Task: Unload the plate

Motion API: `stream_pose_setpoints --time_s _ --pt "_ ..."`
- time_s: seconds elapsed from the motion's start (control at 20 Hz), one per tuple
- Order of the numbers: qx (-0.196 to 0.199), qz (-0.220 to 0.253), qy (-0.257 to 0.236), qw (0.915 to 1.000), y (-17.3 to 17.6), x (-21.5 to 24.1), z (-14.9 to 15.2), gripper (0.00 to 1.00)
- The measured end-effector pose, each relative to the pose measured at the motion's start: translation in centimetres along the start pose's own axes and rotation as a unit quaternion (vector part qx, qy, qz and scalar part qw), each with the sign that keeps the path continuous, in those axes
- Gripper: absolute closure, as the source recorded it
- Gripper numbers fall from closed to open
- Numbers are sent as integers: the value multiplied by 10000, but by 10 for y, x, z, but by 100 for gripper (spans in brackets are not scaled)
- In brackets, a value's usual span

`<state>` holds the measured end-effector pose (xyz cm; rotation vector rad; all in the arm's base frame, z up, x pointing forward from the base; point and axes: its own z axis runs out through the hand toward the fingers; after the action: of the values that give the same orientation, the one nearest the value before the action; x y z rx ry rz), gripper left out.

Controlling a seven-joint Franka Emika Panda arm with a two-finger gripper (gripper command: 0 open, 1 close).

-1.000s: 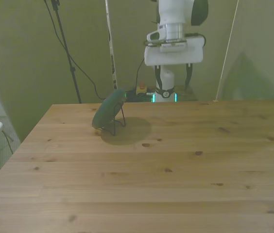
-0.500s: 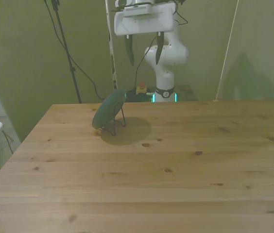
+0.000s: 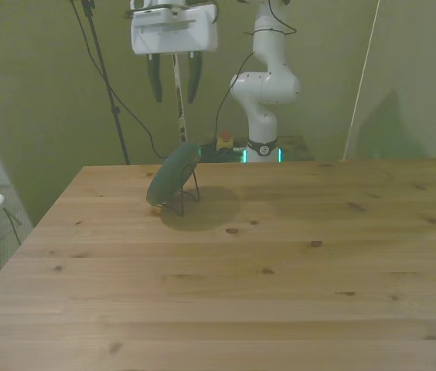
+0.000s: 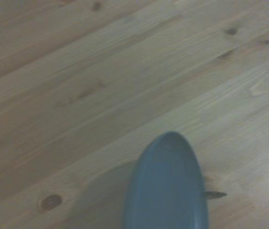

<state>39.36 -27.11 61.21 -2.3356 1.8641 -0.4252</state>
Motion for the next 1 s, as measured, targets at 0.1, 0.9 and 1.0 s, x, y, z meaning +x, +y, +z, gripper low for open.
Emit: stream_pose_setpoints --time_s 0.1,0.9,1.0 --pt "-65 36 -97 9999 7 18 14 0" --pt "515 -230 -1653 9846 18 45 77 0" --pt "451 -251 -1704 9840 9 47 89 0"
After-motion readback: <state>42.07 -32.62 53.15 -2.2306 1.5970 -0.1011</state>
